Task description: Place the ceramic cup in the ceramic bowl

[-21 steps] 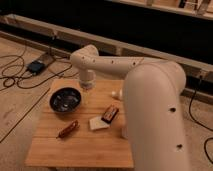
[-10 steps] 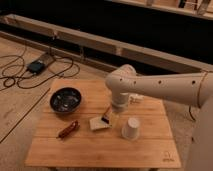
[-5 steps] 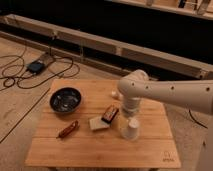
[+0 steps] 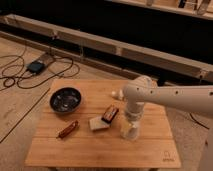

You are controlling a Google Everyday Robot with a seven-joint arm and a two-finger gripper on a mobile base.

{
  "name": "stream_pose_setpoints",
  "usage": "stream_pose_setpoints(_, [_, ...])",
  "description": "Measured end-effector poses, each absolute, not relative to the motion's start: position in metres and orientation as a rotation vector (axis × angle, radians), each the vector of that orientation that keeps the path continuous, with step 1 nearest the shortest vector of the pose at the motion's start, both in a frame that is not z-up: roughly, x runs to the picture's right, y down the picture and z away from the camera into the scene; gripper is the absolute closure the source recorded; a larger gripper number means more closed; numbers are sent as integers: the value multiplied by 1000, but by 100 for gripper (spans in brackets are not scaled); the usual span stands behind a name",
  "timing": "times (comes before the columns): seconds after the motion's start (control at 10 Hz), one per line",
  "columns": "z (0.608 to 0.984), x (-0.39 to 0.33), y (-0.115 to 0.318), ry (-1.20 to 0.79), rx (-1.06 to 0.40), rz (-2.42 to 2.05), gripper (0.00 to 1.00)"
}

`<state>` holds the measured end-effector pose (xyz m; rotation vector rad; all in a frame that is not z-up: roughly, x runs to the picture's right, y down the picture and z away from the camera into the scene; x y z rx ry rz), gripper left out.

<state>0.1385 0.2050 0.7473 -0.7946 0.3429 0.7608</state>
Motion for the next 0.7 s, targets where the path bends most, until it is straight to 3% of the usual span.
stream_pose_setpoints(0.3, [750, 141, 198, 343, -785, 754, 72])
stream_pose_setpoints(0.6, [739, 137, 162, 350, -745, 698, 97])
stream_pose_setpoints(0.7, [734, 125, 140, 341, -732, 655, 100])
